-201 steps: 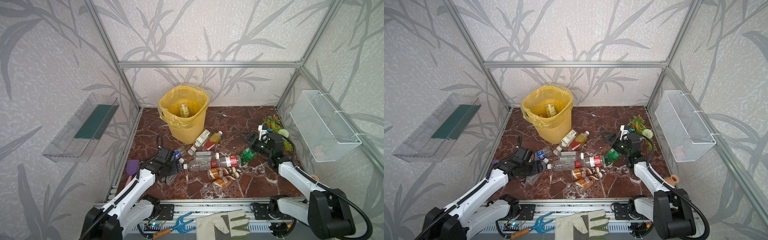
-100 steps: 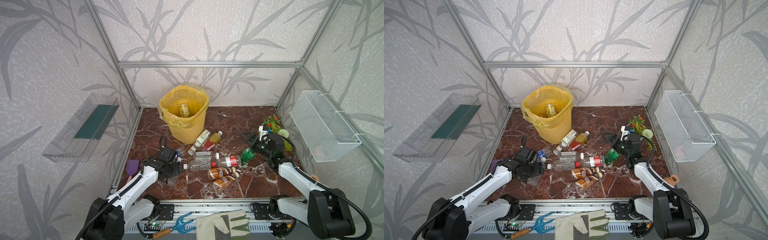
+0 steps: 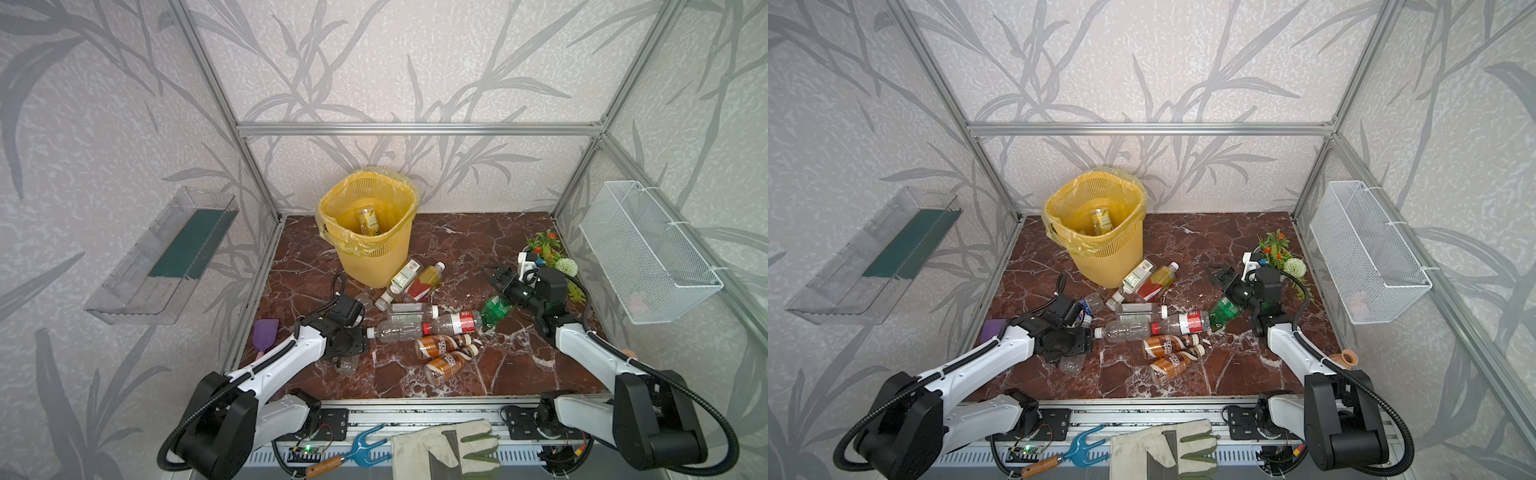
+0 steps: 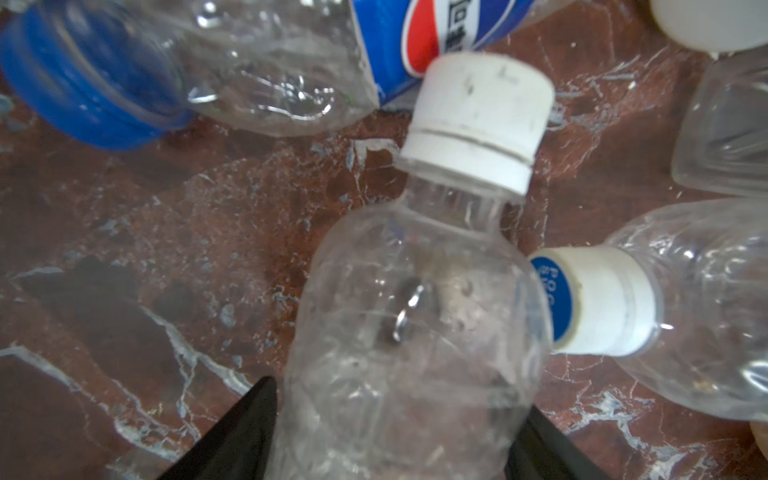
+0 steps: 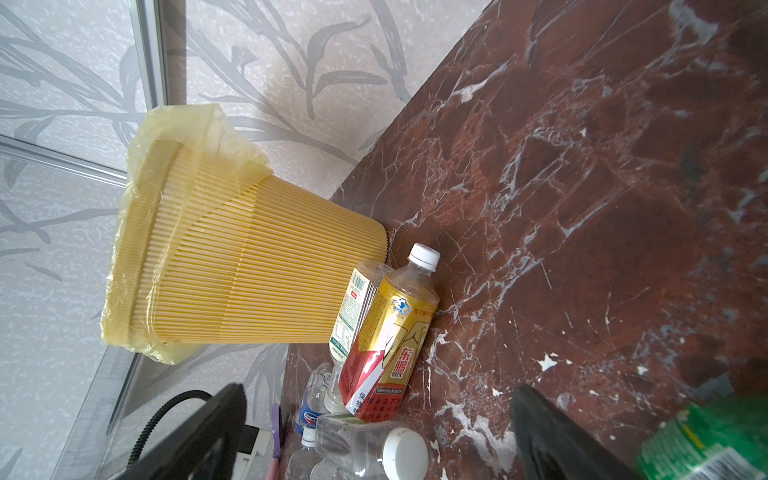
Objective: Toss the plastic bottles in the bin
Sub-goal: 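Close the left gripper on the clear bottle and lift it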
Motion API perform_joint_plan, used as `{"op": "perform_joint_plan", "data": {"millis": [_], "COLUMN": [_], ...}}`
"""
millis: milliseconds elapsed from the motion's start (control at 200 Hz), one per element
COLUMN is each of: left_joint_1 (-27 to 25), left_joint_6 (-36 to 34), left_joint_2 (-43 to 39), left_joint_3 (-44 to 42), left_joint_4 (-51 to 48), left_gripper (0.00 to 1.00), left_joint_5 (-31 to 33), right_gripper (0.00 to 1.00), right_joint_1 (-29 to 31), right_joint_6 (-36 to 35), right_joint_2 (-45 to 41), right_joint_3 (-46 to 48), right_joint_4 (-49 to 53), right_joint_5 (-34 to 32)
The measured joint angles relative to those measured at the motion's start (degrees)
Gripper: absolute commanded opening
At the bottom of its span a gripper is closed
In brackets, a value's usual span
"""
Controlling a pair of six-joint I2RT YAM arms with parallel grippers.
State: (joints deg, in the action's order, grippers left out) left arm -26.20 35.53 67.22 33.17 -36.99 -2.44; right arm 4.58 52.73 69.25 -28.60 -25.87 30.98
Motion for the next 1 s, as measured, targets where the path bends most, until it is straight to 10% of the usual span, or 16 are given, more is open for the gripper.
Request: {"op": "perform_joint_plan", "data": {"millis": [285,1000], "left_joint_1": [-1.57,-8.96], "left_joint_6": [-0.90,-3.32], "left_joint_2": [0.72,-32.65], "left_joint_3": [0.24,10.43], "left_joint_4": [0.72,-1.66], "left_gripper": [0.54,0.47], "left_joint_5": [0.57,16.15], "right_gripper": [0.99,0.99], "right_joint_1": [-0.37,-0.52], "right_joint_6": [1.07,-3.43], "right_joint_2": [0.20,-4.39], "right_joint_3": [0.46,0.07], "right_joint_4": [-1.38,5.90], "right_joint_5": [0.57,-0.87]}}
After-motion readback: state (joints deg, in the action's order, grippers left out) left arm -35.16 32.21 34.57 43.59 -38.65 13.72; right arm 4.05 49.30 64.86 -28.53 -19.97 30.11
